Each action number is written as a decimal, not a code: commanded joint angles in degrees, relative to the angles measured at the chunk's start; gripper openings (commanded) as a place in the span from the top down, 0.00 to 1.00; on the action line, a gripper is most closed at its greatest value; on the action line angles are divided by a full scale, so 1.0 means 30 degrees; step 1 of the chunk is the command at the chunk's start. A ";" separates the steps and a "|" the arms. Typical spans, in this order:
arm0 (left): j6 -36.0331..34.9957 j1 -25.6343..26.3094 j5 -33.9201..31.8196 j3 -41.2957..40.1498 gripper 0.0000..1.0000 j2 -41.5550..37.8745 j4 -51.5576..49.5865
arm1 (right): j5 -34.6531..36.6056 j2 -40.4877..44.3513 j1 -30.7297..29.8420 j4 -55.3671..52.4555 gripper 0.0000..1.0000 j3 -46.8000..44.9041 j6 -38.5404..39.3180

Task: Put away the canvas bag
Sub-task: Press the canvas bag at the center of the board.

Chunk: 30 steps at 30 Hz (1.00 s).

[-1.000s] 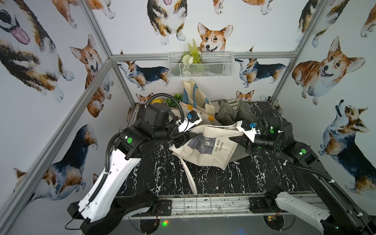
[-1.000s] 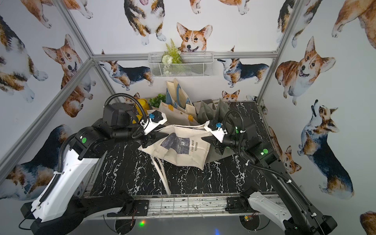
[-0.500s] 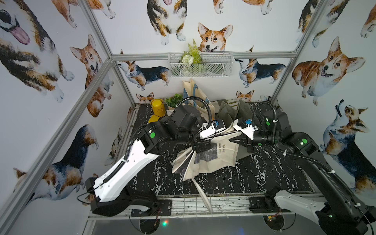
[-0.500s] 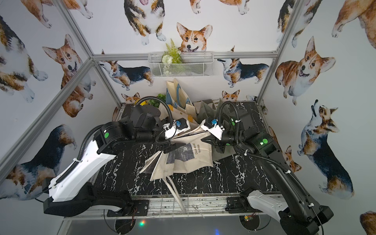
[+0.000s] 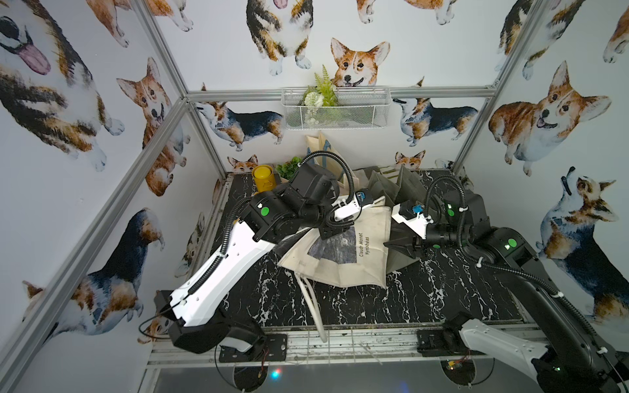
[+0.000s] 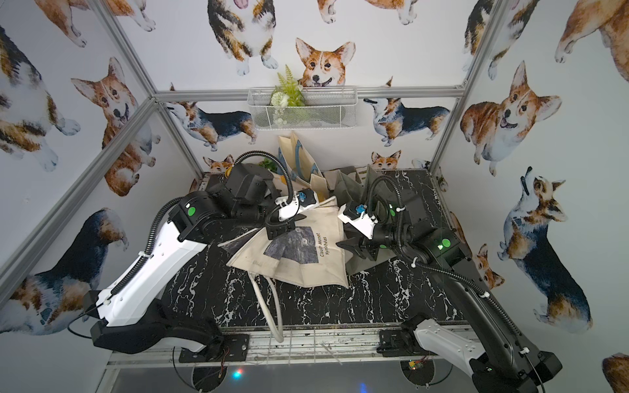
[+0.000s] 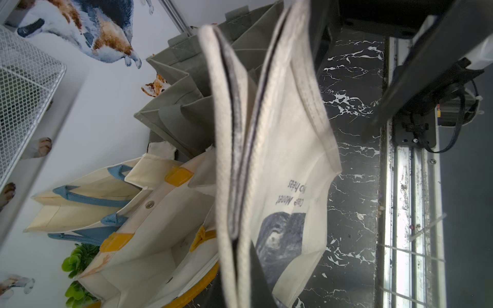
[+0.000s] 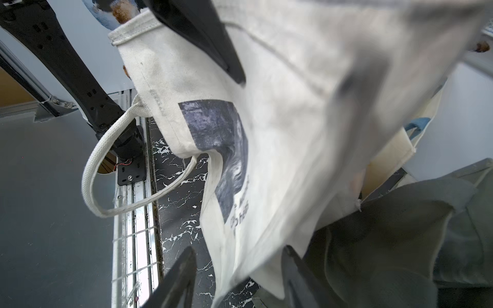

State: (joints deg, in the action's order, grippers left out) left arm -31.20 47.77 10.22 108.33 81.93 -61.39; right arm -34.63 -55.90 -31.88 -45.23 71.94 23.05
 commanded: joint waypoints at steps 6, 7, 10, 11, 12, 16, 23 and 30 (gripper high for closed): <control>0.1431 -0.3176 0.8420 -0.1329 1.00 -0.1573 0.3368 | -0.0815 0.0714 0.0020 0.2804 0.18 -0.1981 -0.1713; 0.1570 -0.3395 0.8882 -0.1478 1.00 -0.1739 0.3587 | -0.0819 0.0865 0.0043 0.2966 0.17 -0.2204 -0.1858; 0.2235 -0.4237 1.0526 -0.2254 1.00 -0.2288 0.4626 | -0.0886 0.1438 0.0130 0.3836 0.14 -0.2997 -0.2290; 0.2614 -0.4605 1.1167 -0.2627 1.00 -0.2540 0.5179 | -0.1069 0.1570 0.0163 0.4224 0.12 -0.3279 -0.2455; 0.2962 -0.4938 1.1730 -0.2991 1.00 -0.2730 0.5725 | -0.1209 0.1636 0.0193 0.4538 0.12 -0.3500 -0.2613; 0.4468 -0.6061 1.4203 -0.3922 1.00 -0.3138 0.7492 | -0.1676 0.1502 0.0217 0.4945 0.10 -0.3967 -0.2666; 0.2541 -0.6606 1.4758 -0.4338 1.00 -0.3571 0.5929 | -0.0771 0.2201 0.0723 0.3861 0.09 -0.3324 -0.1310; -0.2087 -0.6575 1.2908 -0.4901 1.00 -0.4768 0.2897 | -0.0586 0.1653 0.1857 0.1706 0.01 -0.1442 0.1119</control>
State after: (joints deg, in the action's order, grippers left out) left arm -29.04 28.10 49.34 94.41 68.88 -50.37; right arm -36.36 -49.45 -26.85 -35.77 65.49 21.08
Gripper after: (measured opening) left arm 0.080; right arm 0.990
